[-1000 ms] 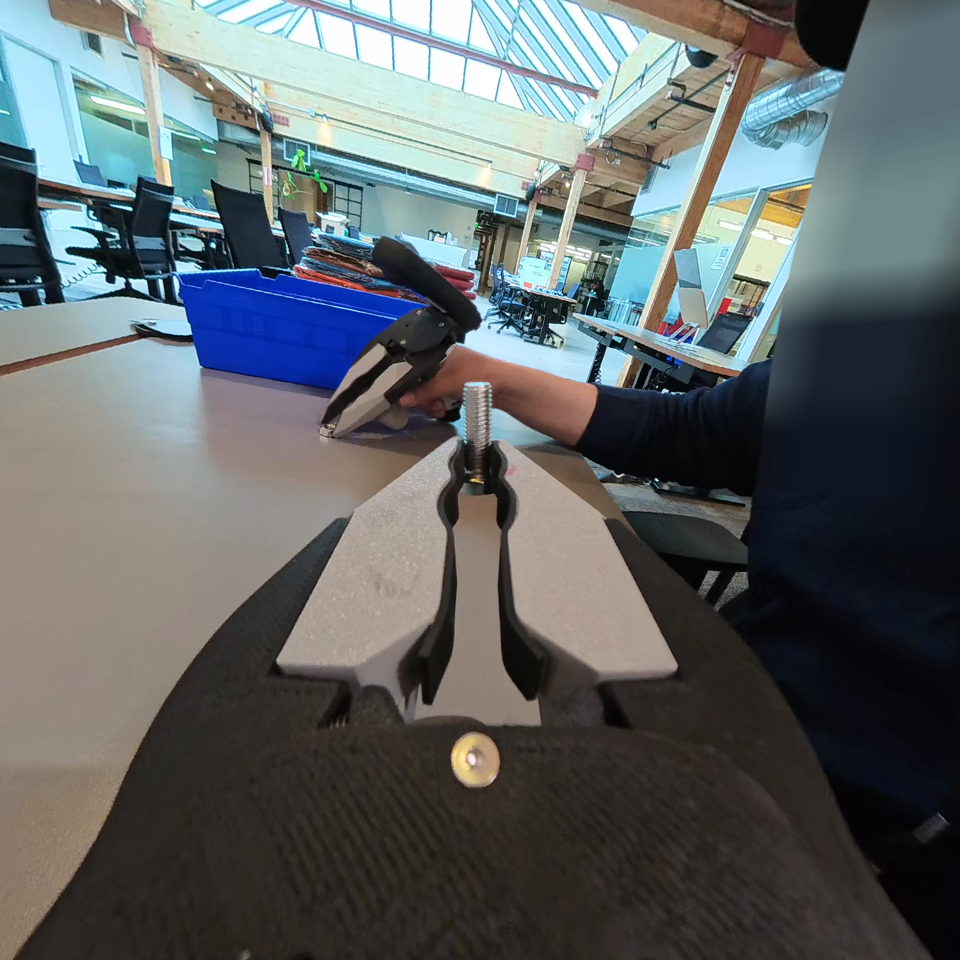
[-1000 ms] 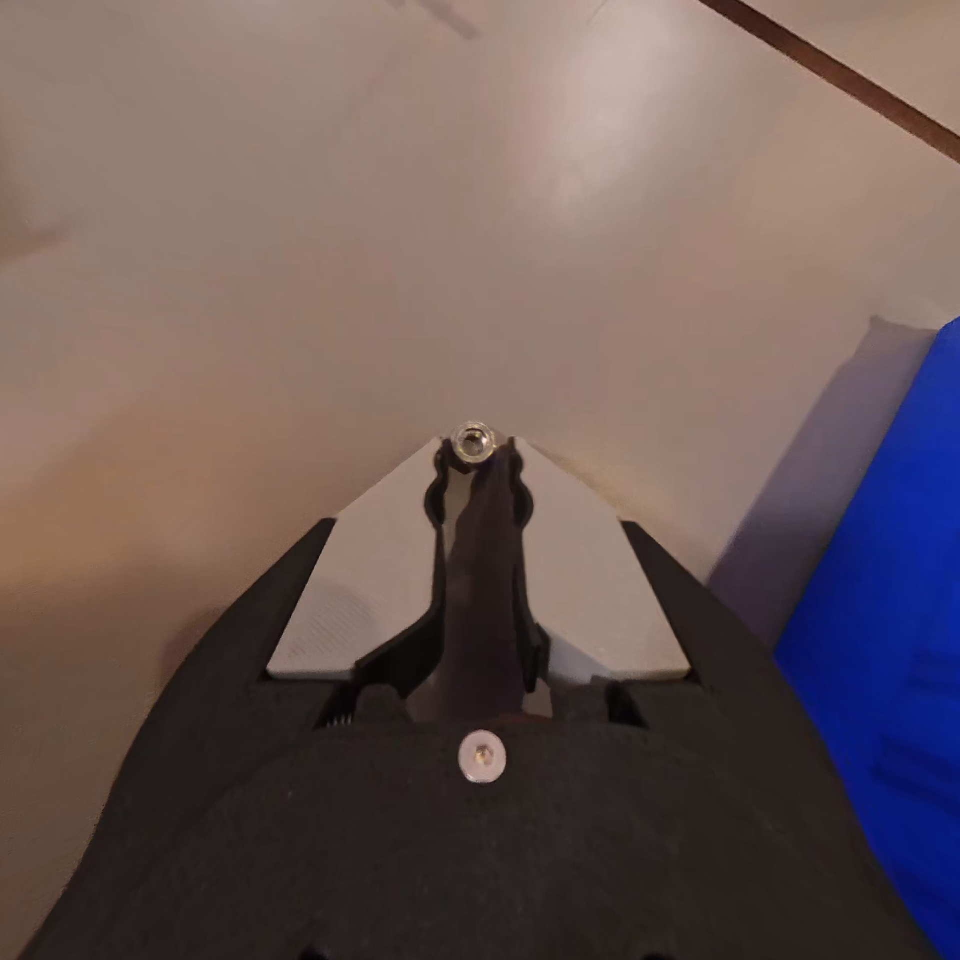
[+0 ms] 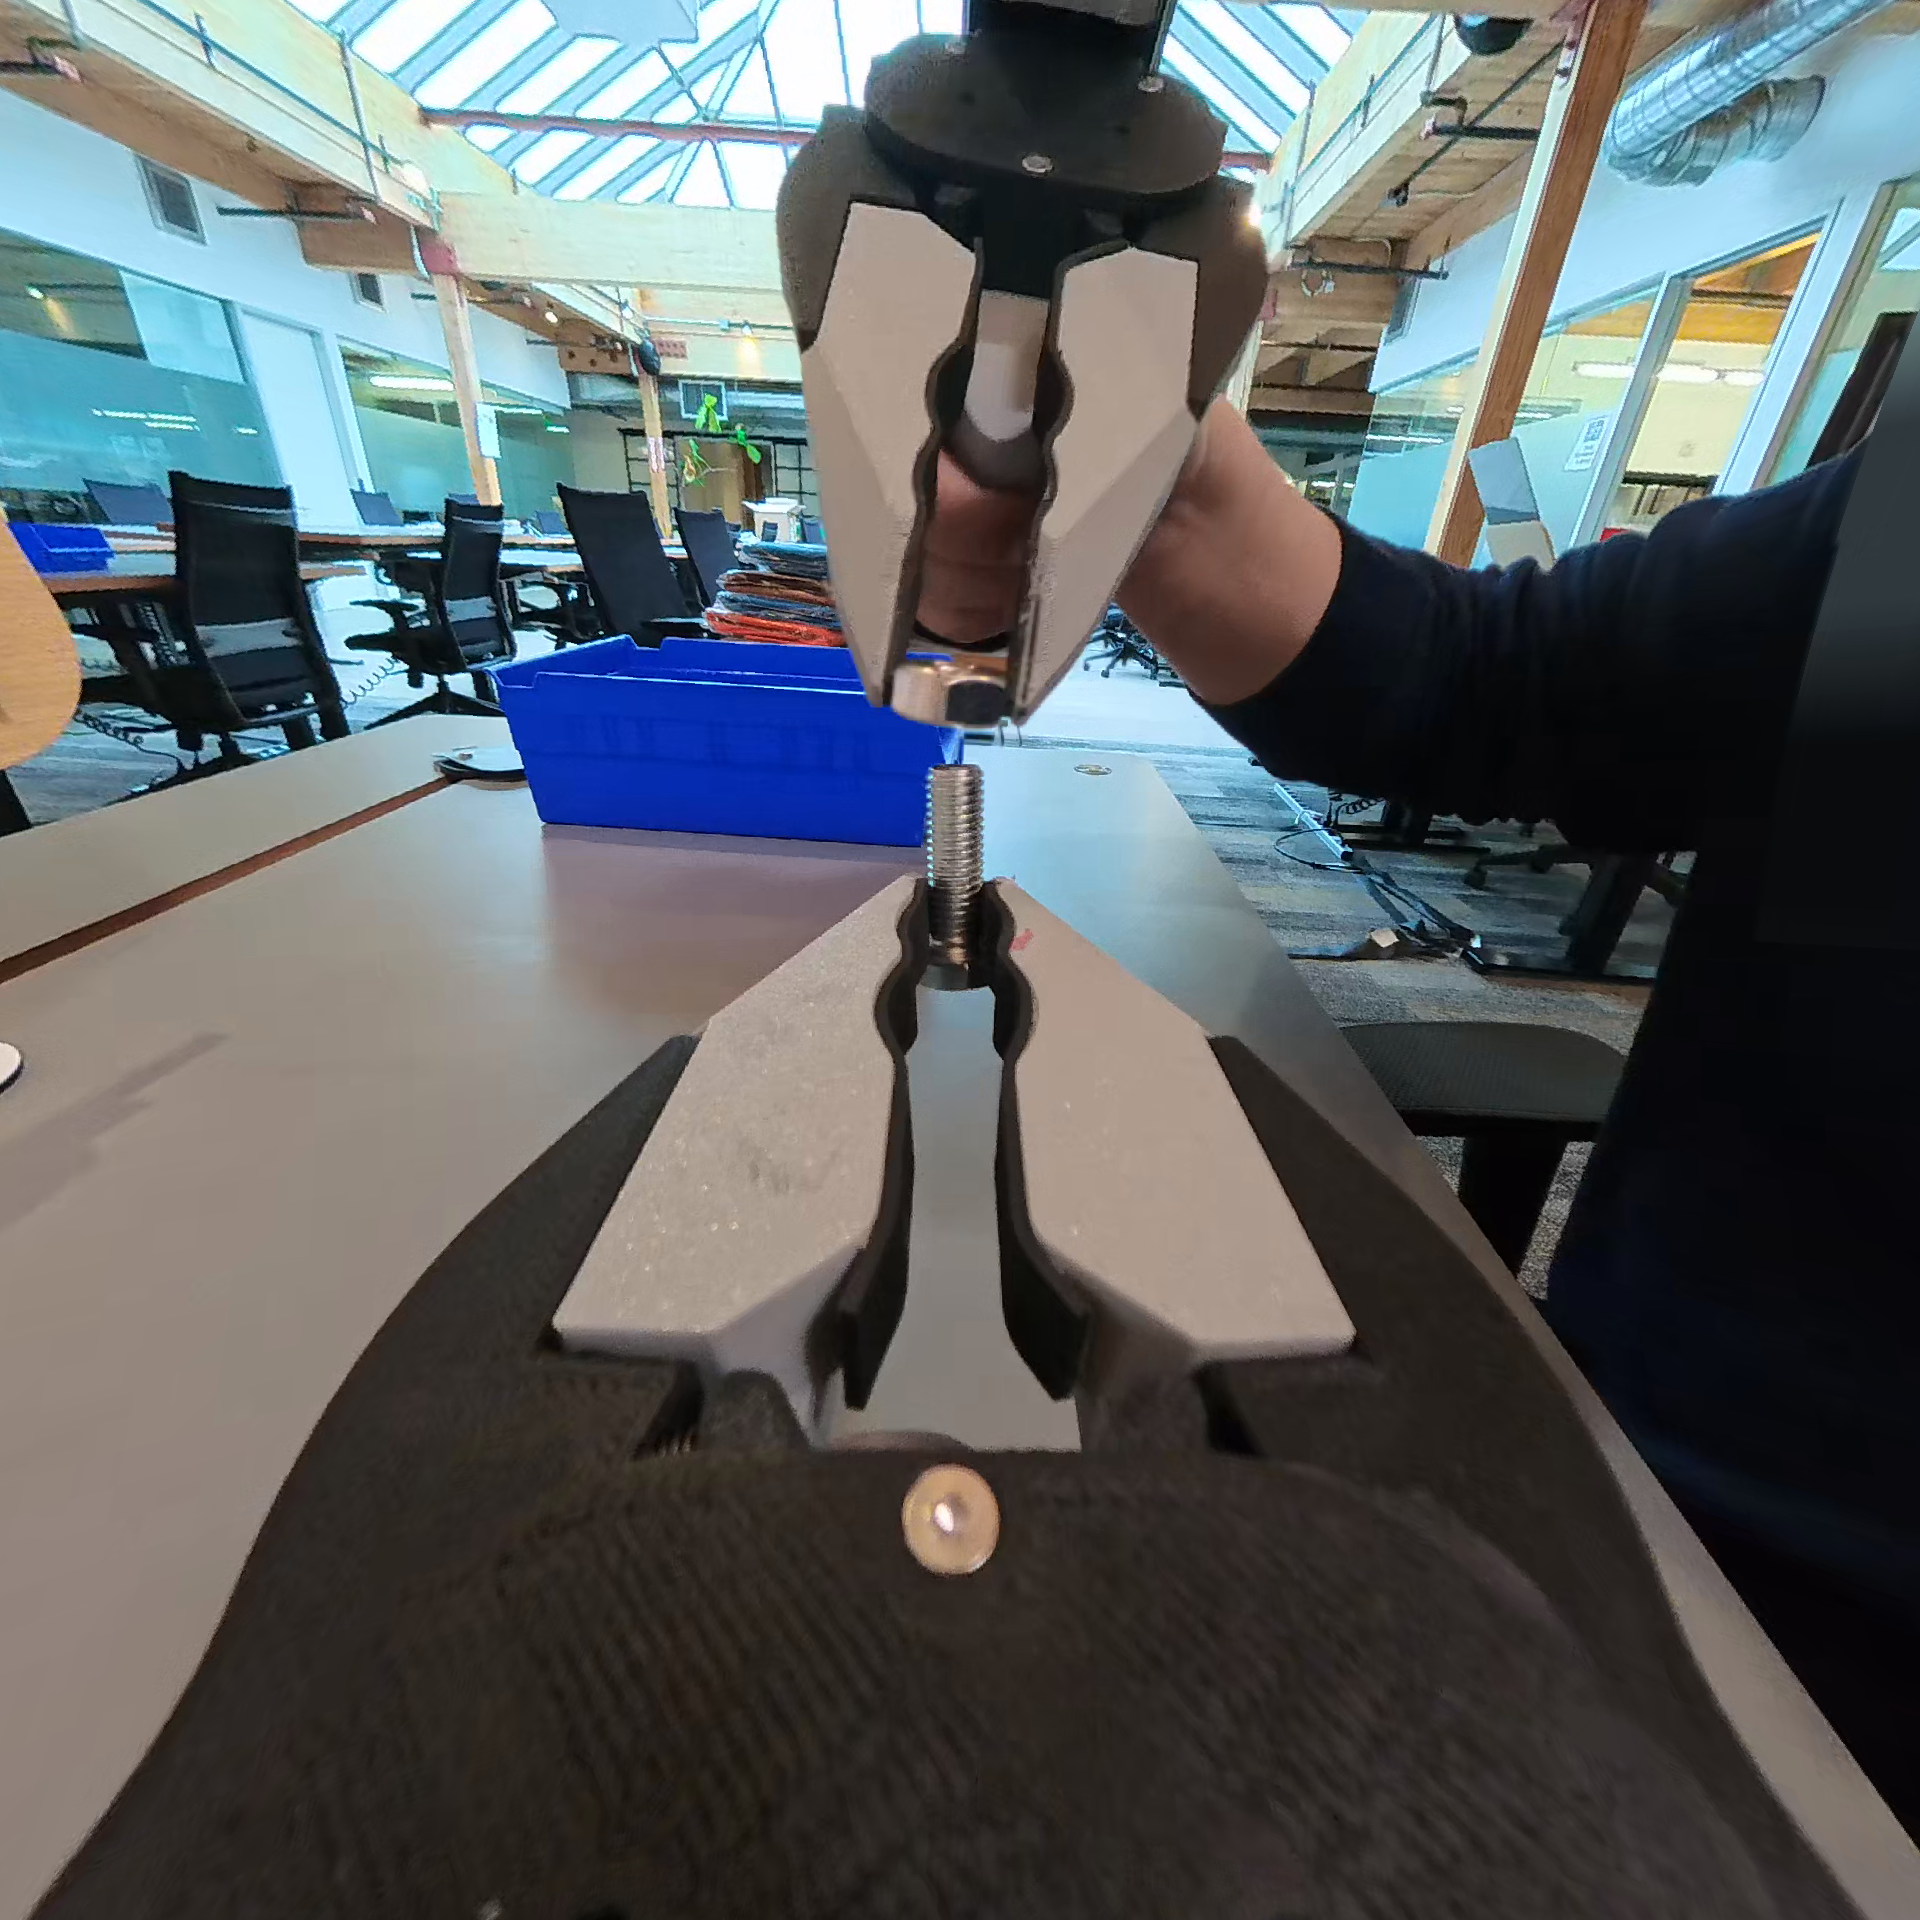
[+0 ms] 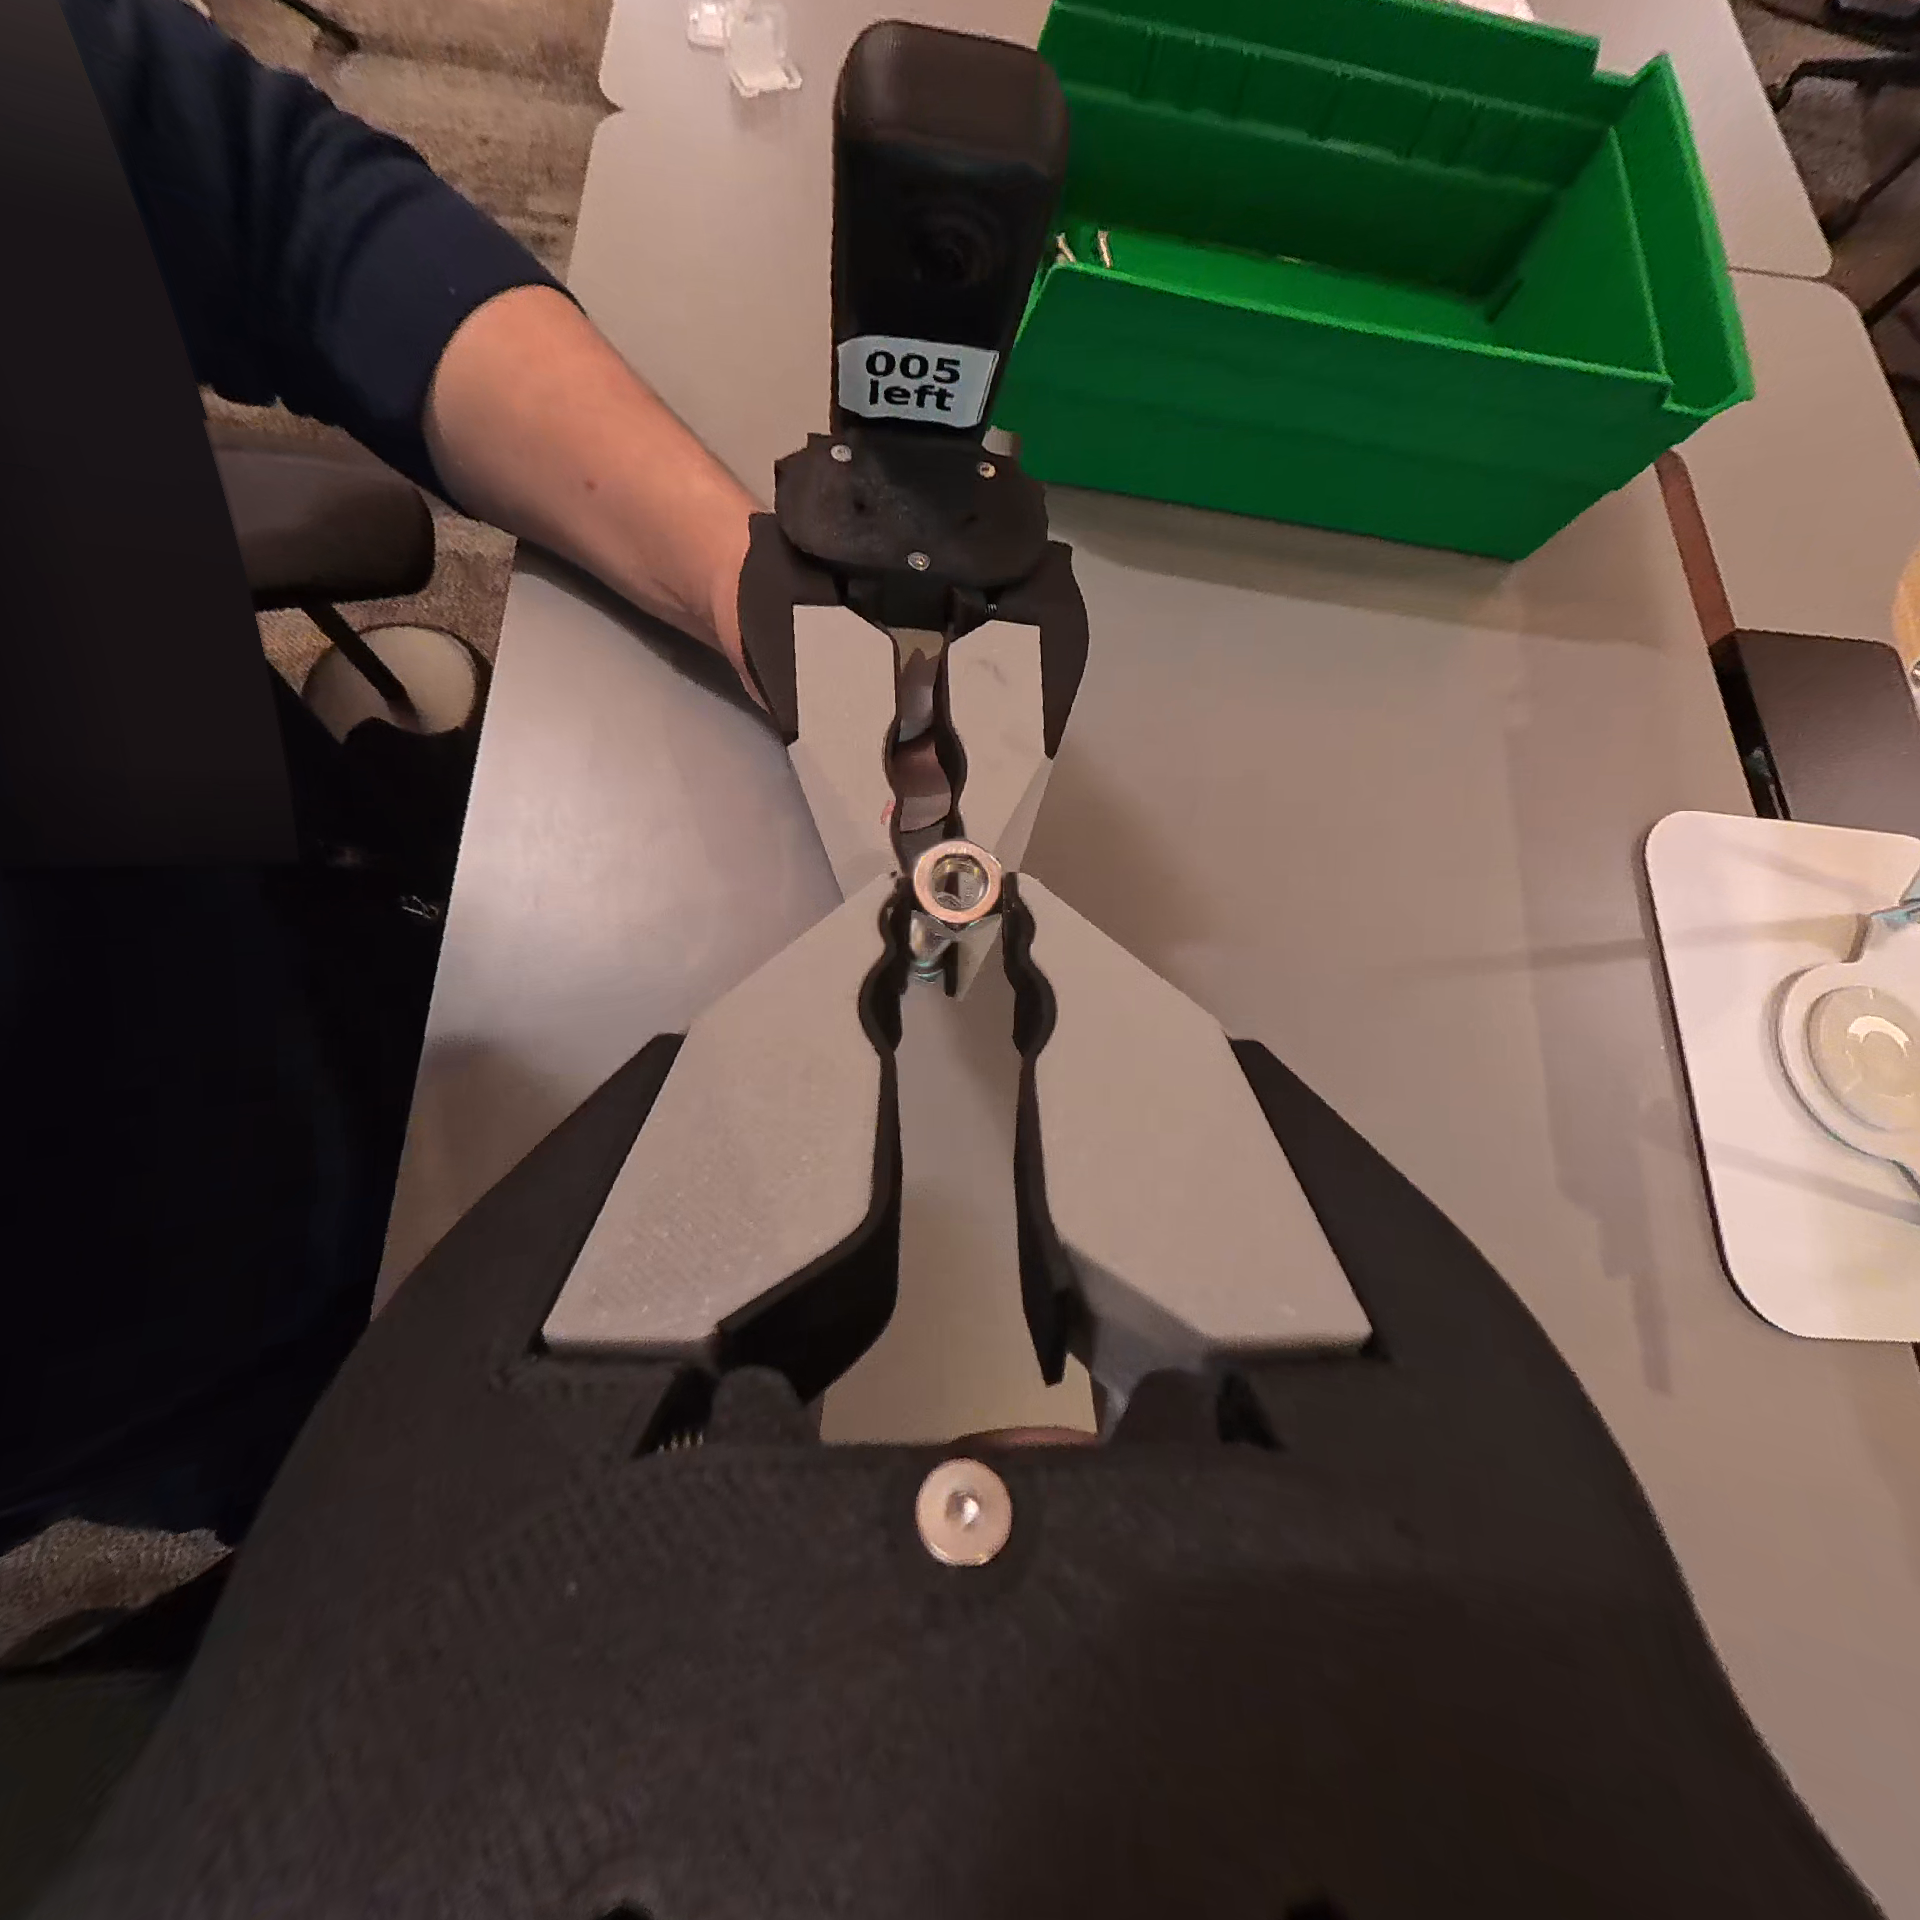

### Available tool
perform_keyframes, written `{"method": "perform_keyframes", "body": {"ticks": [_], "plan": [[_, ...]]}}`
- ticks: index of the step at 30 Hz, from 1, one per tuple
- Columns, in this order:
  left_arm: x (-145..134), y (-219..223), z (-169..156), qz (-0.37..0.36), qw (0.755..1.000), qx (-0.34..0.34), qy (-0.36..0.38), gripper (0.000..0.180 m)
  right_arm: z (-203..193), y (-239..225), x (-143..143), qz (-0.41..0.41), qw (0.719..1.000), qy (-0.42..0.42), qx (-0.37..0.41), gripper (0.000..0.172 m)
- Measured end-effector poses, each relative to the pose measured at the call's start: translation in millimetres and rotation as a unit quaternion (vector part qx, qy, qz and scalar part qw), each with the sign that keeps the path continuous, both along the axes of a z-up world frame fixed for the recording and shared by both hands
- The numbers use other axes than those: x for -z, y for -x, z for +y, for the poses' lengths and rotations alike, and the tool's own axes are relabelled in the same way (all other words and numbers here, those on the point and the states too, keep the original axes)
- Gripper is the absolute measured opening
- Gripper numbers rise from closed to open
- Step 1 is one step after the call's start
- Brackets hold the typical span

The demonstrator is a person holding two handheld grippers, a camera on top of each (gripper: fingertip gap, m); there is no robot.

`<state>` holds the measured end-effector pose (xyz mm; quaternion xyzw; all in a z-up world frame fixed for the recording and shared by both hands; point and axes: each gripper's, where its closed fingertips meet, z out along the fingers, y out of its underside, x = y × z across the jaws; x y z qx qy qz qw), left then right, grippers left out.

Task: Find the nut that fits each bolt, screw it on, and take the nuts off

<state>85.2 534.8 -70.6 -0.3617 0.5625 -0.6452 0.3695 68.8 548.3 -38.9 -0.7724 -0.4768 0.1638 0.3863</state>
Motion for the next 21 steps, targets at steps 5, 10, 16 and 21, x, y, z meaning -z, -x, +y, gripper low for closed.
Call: {"method": "perform_keyframes", "body": {"ticks": [5, 10, 16, 21], "plan": [[0, -1, 0, -0.001, 1.000, -0.002, 0.001, 0.007, -2, 3, 8, -0.005, 1.000, 0.021, -0.009, 0.014], [-1, 0, 2, -0.007, 1.000, -0.002, 0.011, 0.007, 0, 0, 8, 0.007, 1.000, 0.020, -0.006, 0.014], [1, -2, 2, -0.004, 1.000, -0.005, 0.004, 0.007, 0, -1, 11, 0.018, 0.999, 0.029, -0.008, 0.014], [3, -3, 1, 0.000, 1.000, -0.012, -0.009, 0.007, -1, -2, 13, 0.018, 0.999, 0.042, -0.005, 0.014]]}}
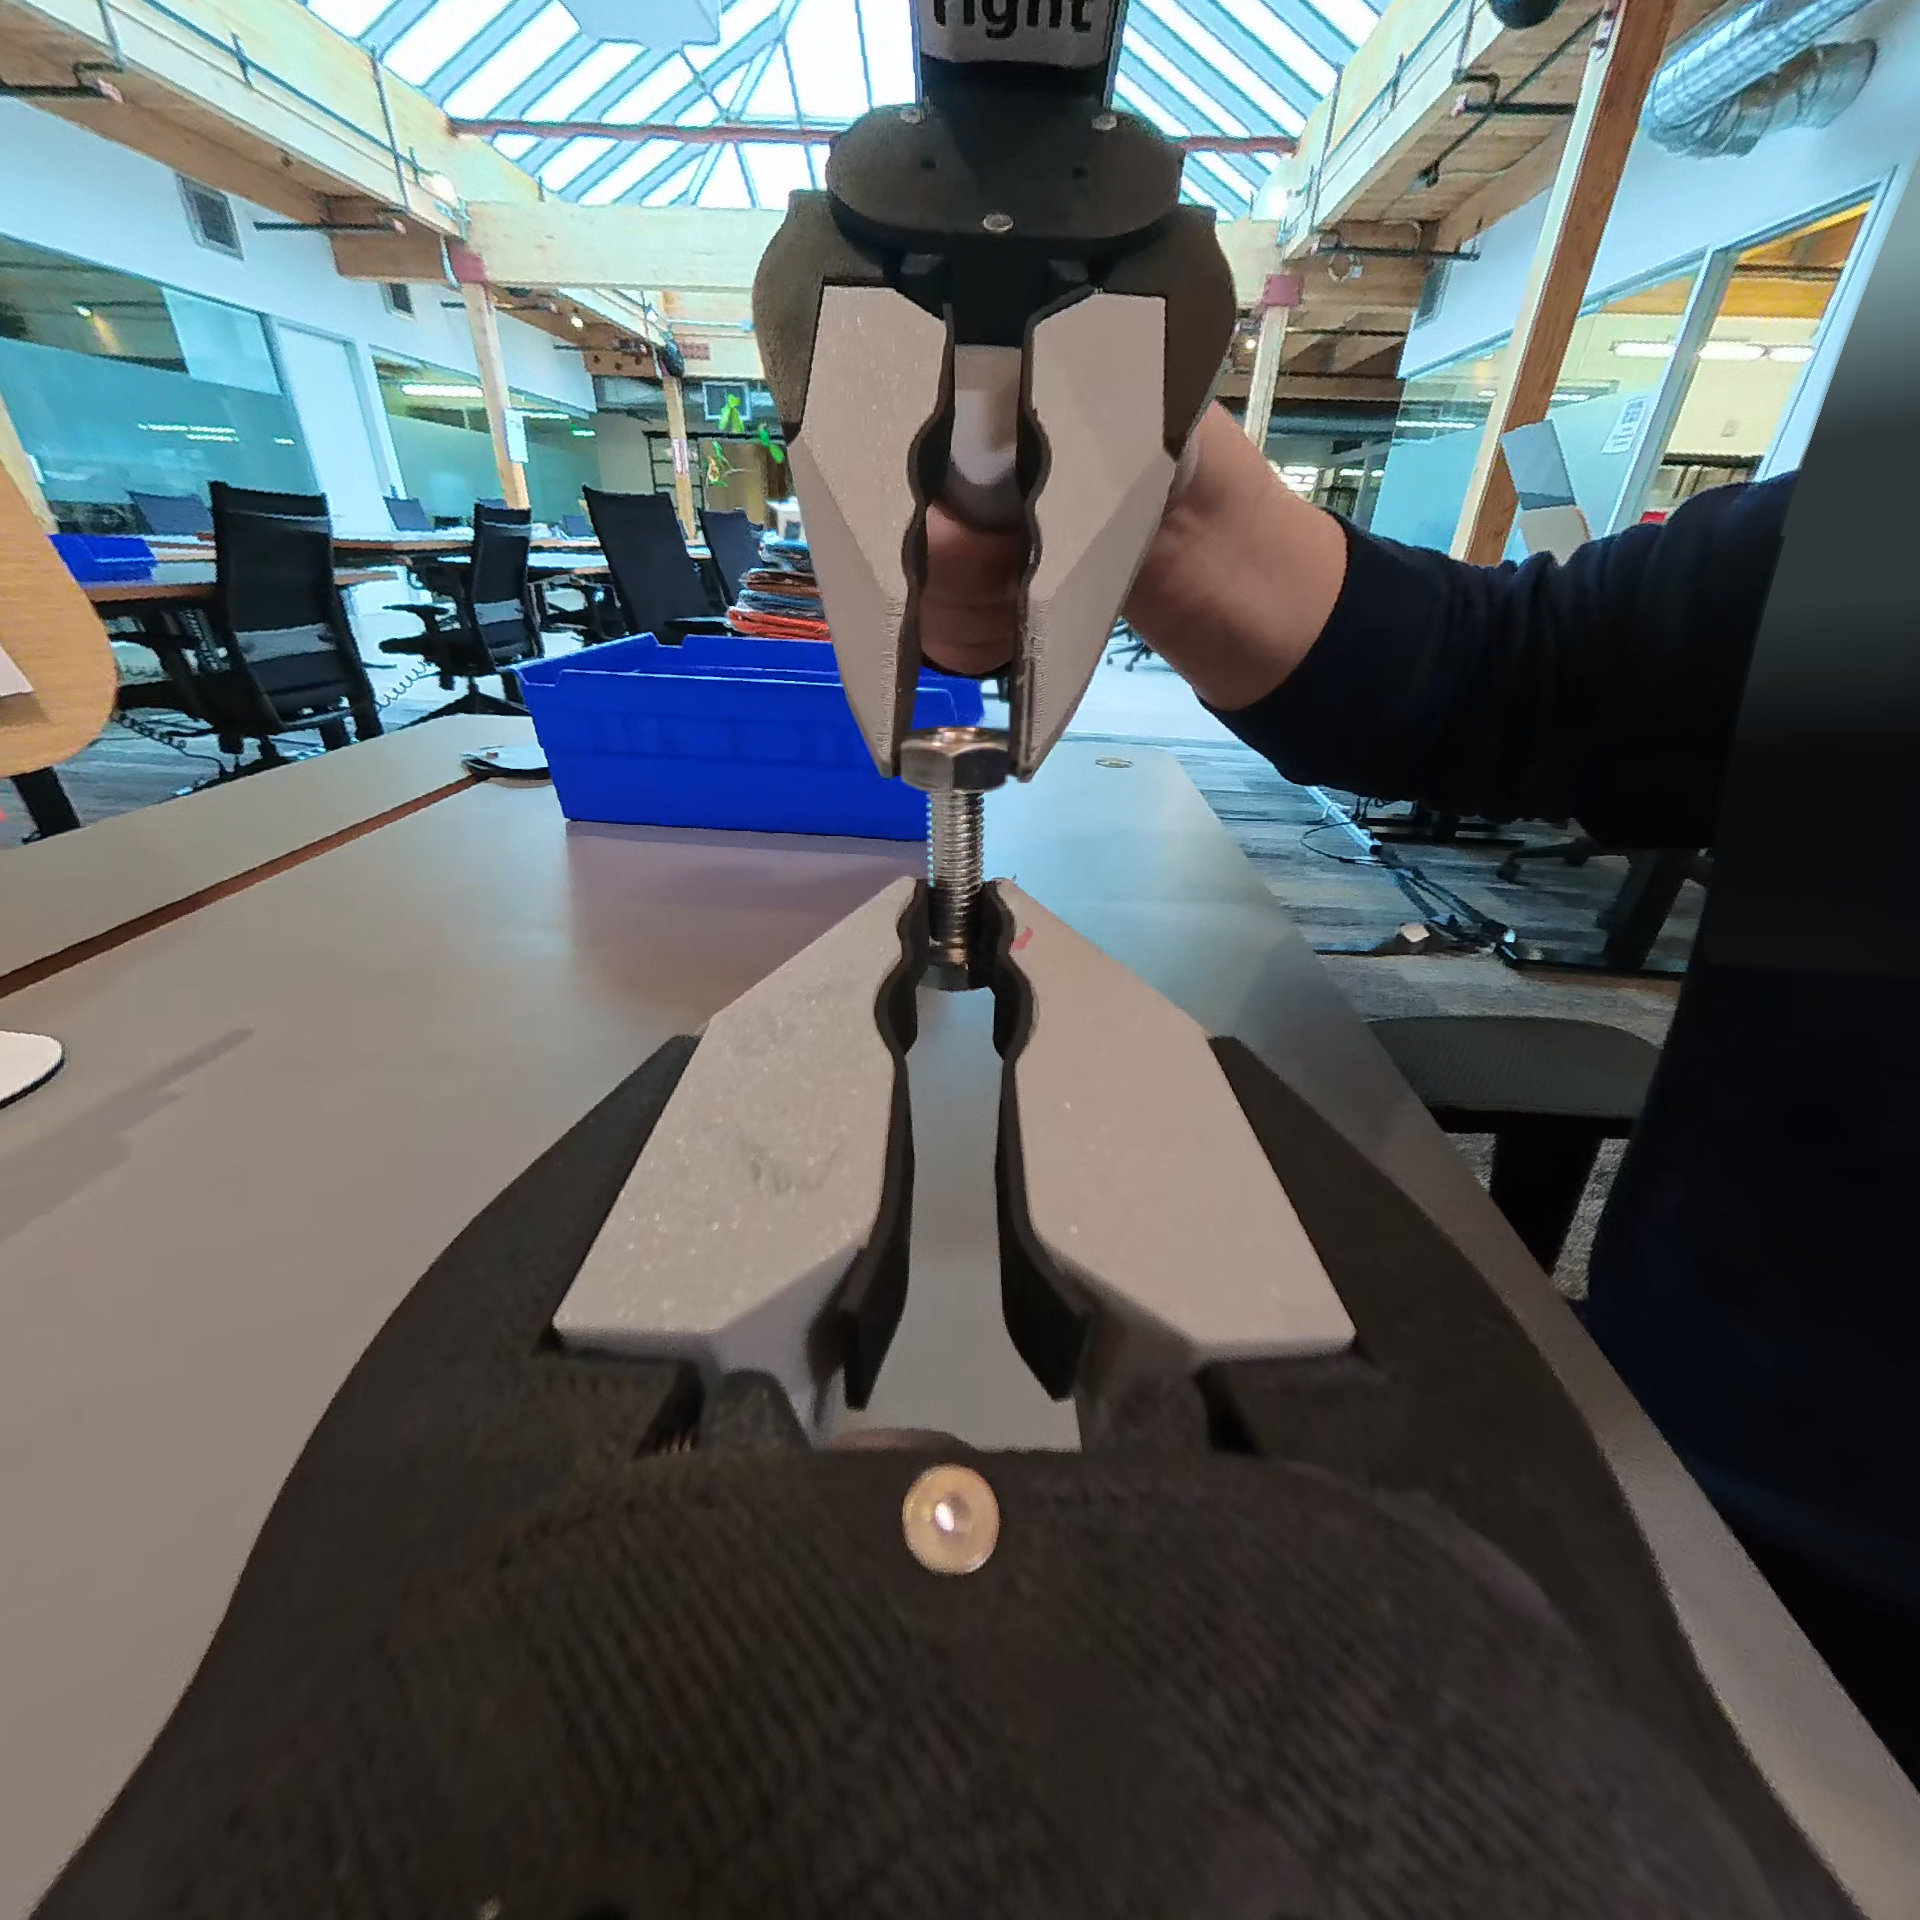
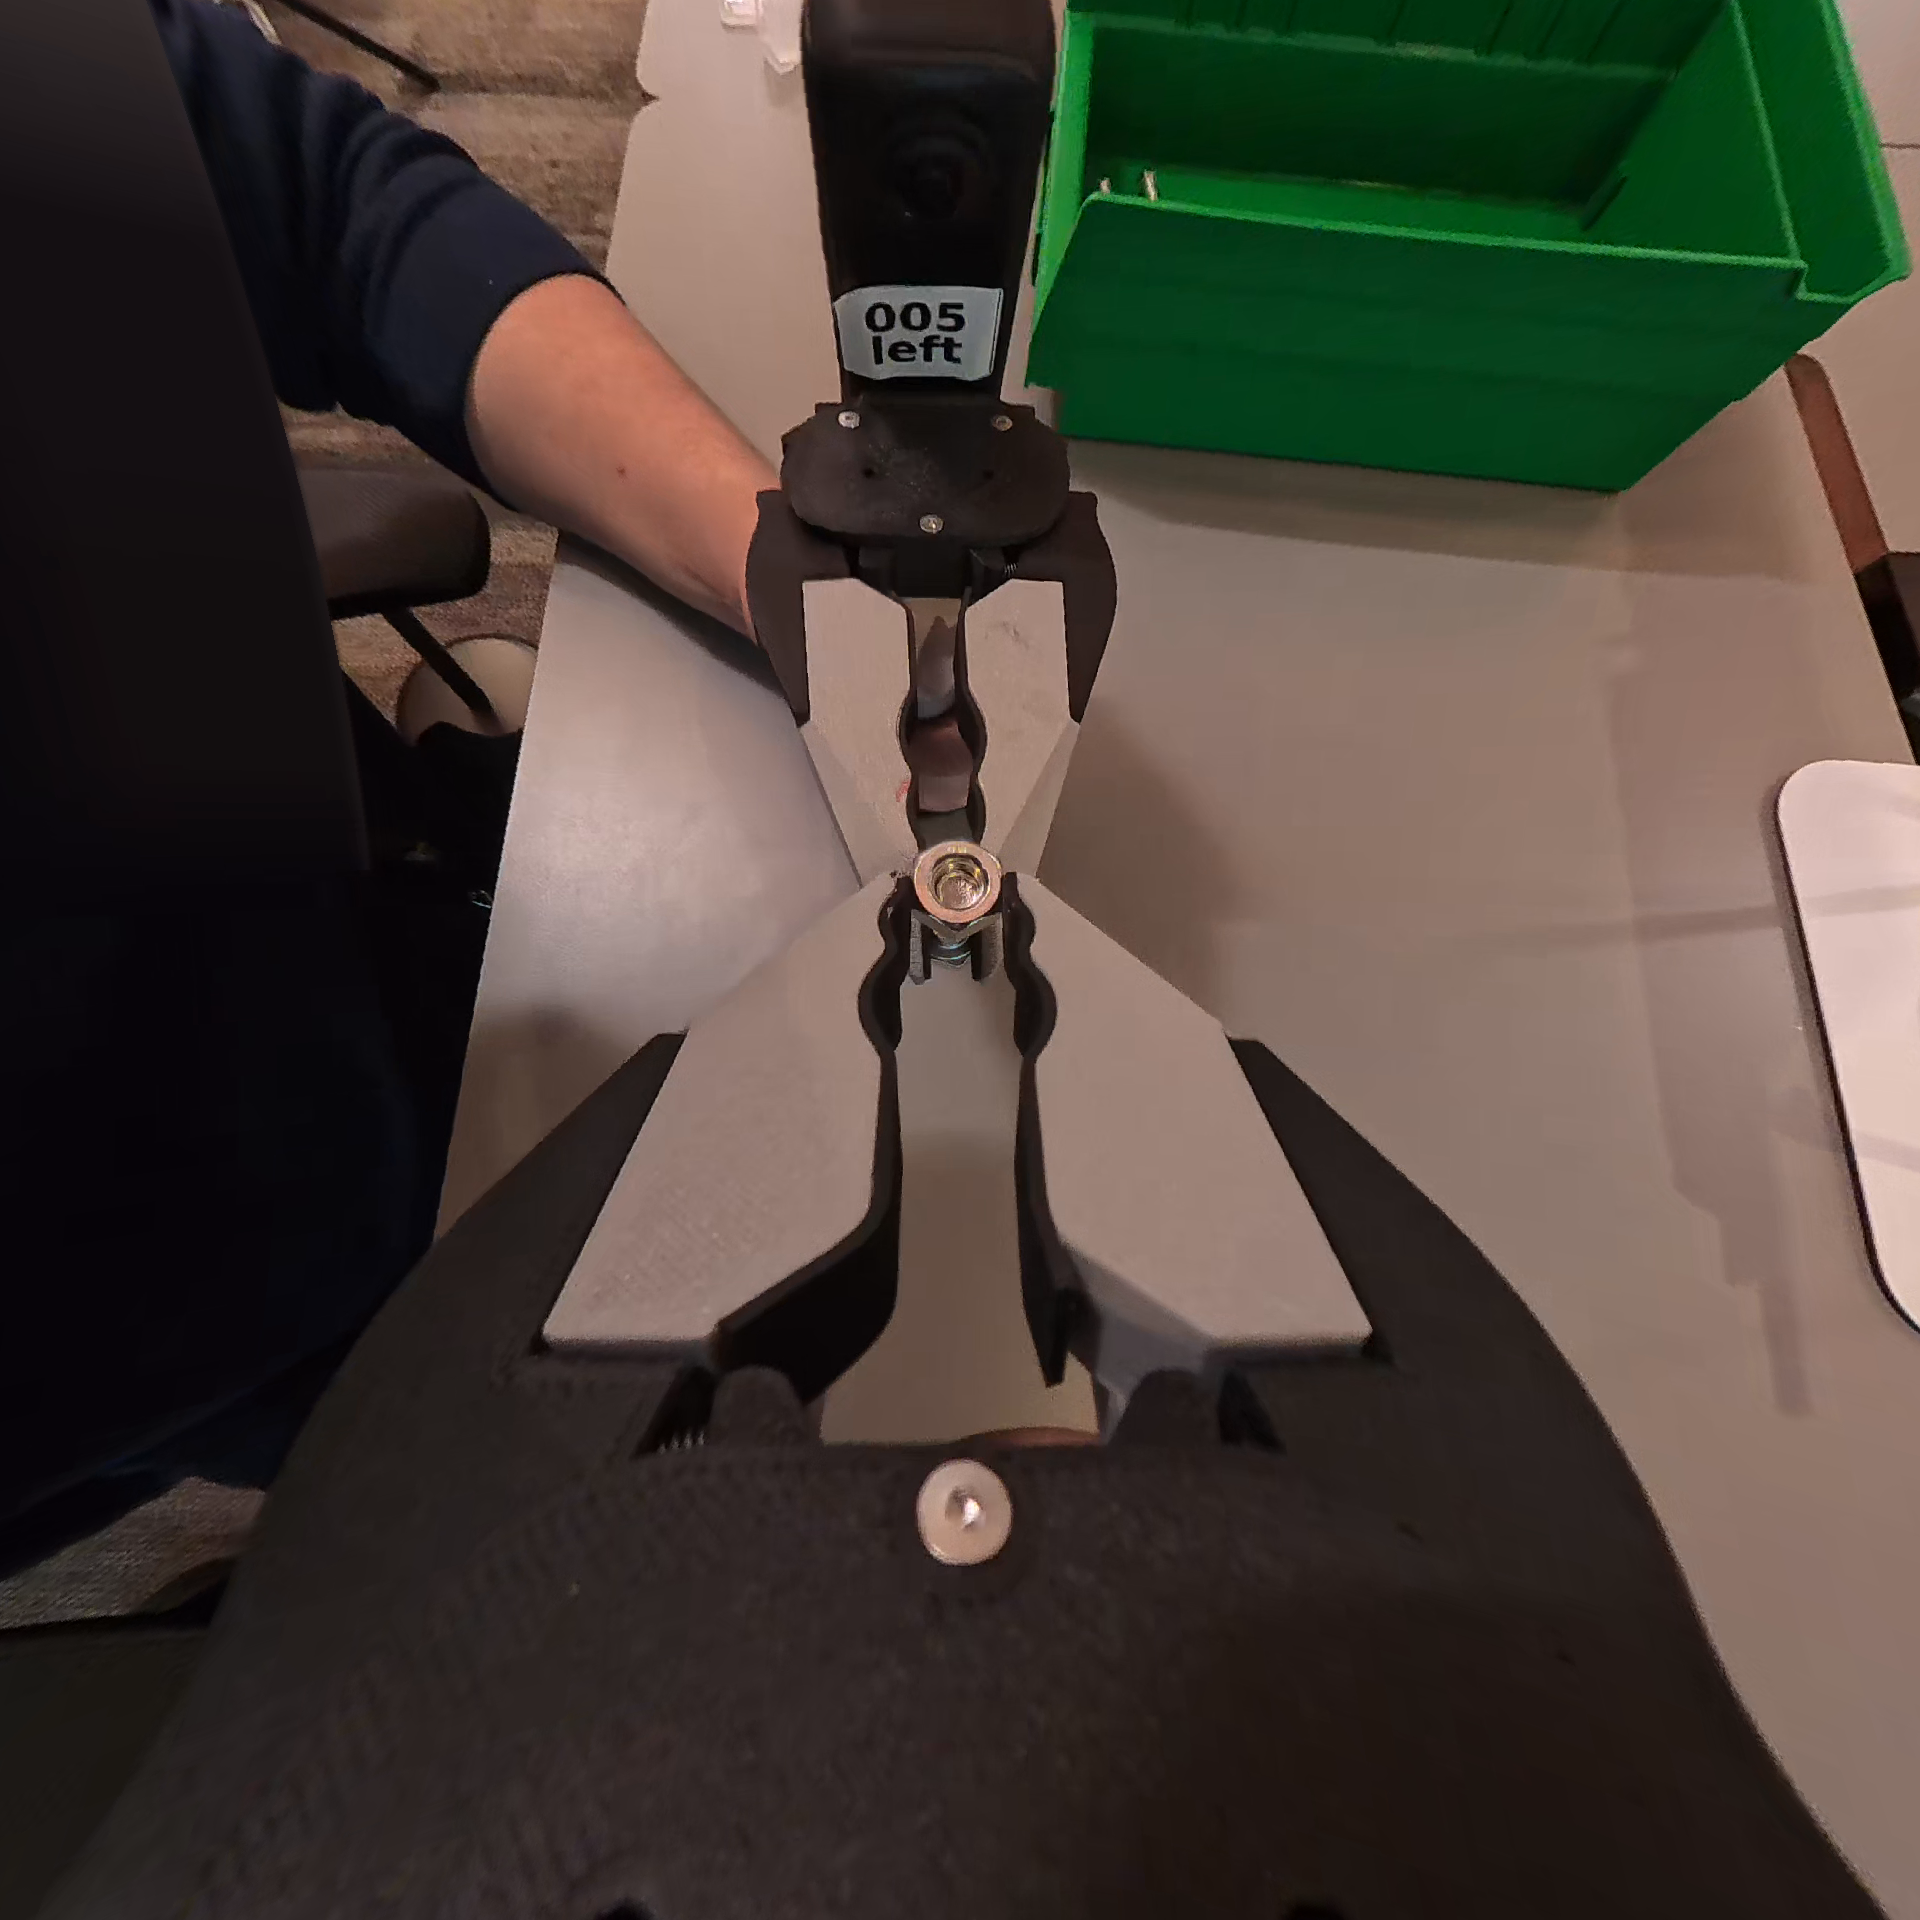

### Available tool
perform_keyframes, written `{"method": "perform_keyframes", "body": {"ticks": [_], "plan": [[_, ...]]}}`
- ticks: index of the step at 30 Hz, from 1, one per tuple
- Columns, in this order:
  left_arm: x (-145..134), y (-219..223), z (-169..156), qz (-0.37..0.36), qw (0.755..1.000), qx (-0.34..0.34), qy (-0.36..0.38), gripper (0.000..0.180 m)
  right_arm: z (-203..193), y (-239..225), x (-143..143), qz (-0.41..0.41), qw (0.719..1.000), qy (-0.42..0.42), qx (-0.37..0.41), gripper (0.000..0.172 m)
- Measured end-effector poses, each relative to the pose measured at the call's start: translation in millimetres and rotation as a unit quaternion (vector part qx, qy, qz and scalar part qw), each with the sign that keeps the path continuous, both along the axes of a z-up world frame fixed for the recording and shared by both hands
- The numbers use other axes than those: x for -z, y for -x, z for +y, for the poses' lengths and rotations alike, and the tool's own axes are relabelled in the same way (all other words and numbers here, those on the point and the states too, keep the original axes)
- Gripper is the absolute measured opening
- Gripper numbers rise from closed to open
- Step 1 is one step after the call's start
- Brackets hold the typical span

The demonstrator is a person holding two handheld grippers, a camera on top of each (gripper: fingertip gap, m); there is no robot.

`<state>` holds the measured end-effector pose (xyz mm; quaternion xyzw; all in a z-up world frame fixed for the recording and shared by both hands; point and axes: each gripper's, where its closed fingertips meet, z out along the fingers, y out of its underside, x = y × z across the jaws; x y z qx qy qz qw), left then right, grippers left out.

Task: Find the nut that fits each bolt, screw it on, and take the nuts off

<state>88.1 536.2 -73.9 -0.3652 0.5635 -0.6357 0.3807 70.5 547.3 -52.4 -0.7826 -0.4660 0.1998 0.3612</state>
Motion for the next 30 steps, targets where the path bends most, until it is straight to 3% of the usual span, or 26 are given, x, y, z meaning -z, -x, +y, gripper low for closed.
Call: {"method": "perform_keyframes", "body": {"ticks": [30], "plan": [[5.6, -3.7, 1.6, 0.017, 1.000, -0.011, -0.002, 0.007, 1.6, -1.8, 4.7, -0.011, 1.000, 0.008, 0.018, 0.017]]}}
